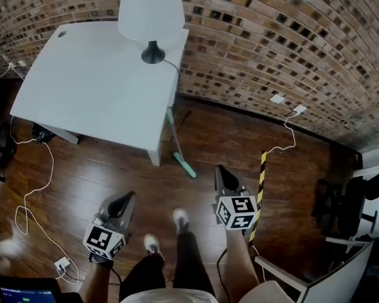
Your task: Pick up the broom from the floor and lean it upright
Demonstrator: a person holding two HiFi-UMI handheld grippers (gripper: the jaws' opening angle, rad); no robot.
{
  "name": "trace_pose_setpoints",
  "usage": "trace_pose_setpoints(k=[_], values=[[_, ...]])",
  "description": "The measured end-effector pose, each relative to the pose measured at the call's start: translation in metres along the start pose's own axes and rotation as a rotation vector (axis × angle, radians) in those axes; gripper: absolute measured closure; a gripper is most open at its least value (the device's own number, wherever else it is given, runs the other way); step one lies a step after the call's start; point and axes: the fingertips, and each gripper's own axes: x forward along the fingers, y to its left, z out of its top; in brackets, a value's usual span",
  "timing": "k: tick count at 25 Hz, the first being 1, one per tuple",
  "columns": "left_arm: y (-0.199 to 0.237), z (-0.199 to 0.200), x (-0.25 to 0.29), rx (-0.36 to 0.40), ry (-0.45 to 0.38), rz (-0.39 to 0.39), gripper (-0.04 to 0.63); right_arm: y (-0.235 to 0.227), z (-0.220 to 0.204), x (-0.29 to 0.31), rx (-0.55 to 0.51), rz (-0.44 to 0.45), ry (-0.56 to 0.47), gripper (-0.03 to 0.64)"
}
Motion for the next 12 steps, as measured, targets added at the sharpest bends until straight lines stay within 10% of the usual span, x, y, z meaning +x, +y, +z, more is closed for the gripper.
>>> trace_pose_setpoints(k=[12], values=[[-0.011, 0.127, -0.118, -0.014, -0.234, -0.015, 0.595, 0.08, 0.127, -0.181, -0.043, -0.085, -0.346, 0.604]])
